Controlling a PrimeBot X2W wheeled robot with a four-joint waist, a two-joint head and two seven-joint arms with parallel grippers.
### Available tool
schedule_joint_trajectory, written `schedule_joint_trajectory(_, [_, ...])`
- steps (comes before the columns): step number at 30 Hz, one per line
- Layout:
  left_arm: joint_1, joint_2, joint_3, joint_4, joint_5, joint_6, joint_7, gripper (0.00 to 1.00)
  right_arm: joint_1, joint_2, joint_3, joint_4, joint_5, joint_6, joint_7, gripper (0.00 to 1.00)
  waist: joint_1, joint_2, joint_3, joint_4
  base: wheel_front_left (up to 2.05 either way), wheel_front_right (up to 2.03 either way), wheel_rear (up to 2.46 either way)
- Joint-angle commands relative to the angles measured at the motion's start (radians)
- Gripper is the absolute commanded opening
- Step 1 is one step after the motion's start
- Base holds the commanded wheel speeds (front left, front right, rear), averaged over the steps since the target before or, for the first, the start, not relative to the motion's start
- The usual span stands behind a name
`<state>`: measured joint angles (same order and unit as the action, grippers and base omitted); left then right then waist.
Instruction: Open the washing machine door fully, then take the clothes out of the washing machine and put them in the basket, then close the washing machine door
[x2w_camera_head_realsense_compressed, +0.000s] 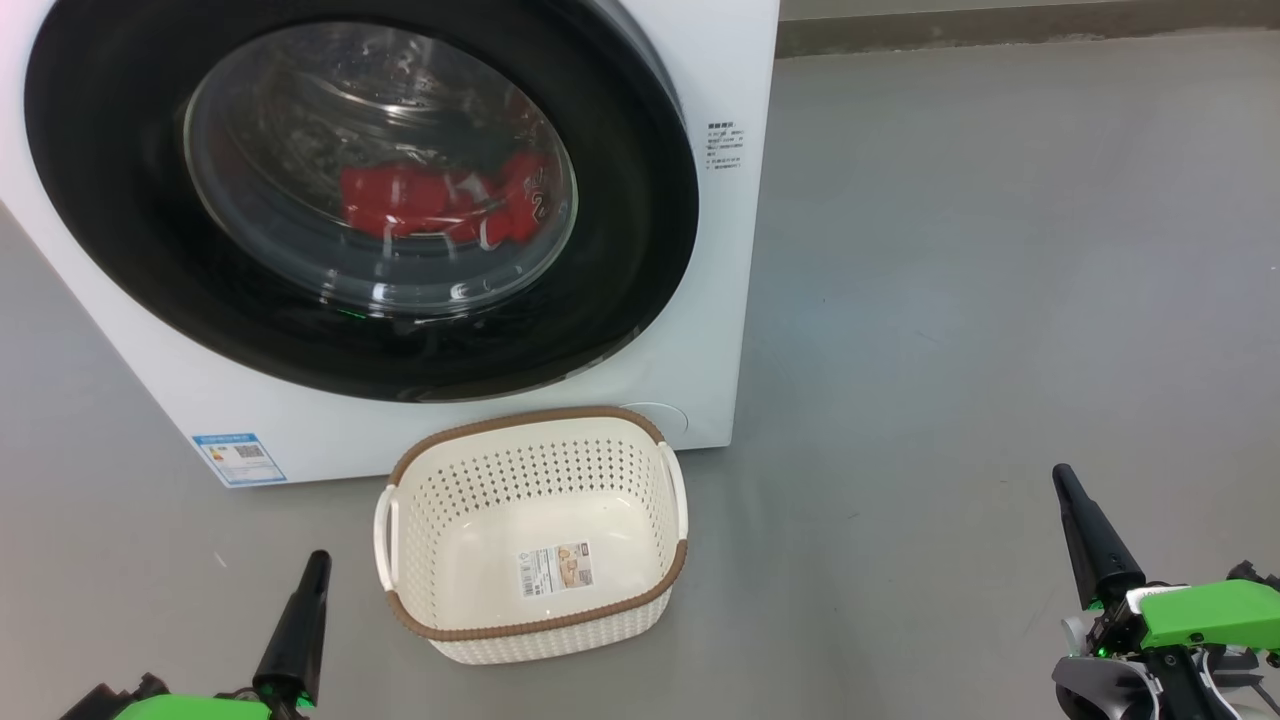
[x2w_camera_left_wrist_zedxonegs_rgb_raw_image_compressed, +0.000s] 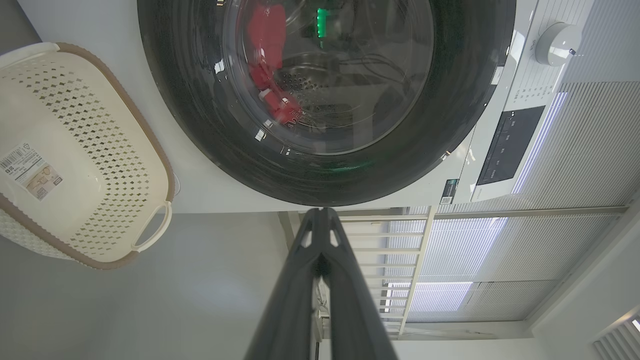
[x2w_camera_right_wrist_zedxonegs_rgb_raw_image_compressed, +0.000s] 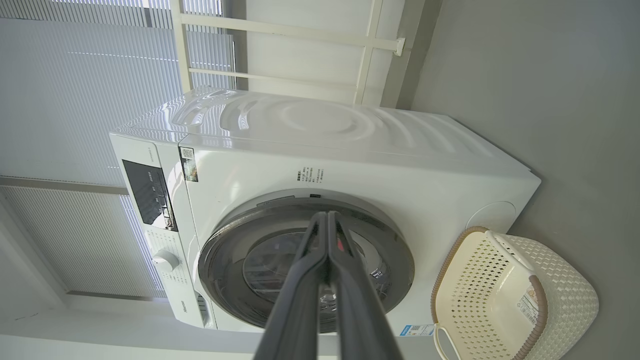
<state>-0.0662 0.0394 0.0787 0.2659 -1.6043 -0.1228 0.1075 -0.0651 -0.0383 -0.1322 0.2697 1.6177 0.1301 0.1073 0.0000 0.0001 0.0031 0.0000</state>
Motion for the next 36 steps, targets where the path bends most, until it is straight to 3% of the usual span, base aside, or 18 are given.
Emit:
schedule_joint_trajectory(1, [-0.042,0.011,0.035,-0.021,-0.005,-0.008,0.005,0.0,-0.043,-0.012,0.019,-0.025,-0.009,0.001,0.006,0.0,0.0,-0.0001,0.0,0.0,0.0,0.0,0.0])
schedule_joint_trajectory(6, [-0.042,0.011,0.035,-0.021,-0.005,-0.008,0.005,0.0,-0.043,-0.012,0.019,-0.025,-0.009,0.001,0.006,0.0,0.0,-0.0001,0.0,0.0,0.0,0.0,0.0])
schedule_joint_trajectory(7, [0.0,0.0,0.0,0.0,0.0,0.0,0.0,1.0,0.0,0.0,0.0,0.0,0.0,0.0,0.0,1.0,0.0,-0.0001,0.0,0.0,0.0,0.0,0.0])
schedule_joint_trajectory(19, [0.005,-0.008,-0.026,0.041,0.005,0.0,-0.015,1.0,0.001,0.014,0.039,0.045,0.0,0.0,-0.019,1.0,0.0022,-0.0001,-0.002,-0.001,0.0,0.0,0.0])
schedule_joint_trajectory(23, [-0.004,-0.004,-0.041,0.04,0.019,0.0,-0.029,1.0,-0.011,0.013,0.058,0.05,-0.009,0.0,-0.031,1.0,0.0002,-0.0001,0.0,-0.001,0.0,0.0,0.0])
schedule_joint_trajectory(36, [-0.034,0.004,-0.064,0.039,0.14,0.008,-0.072,1.0,-0.057,0.008,0.107,0.073,-0.119,0.0,-0.072,1.0,0.0,-0.0001,-0.001,-0.003,0.0,0.0,0.0])
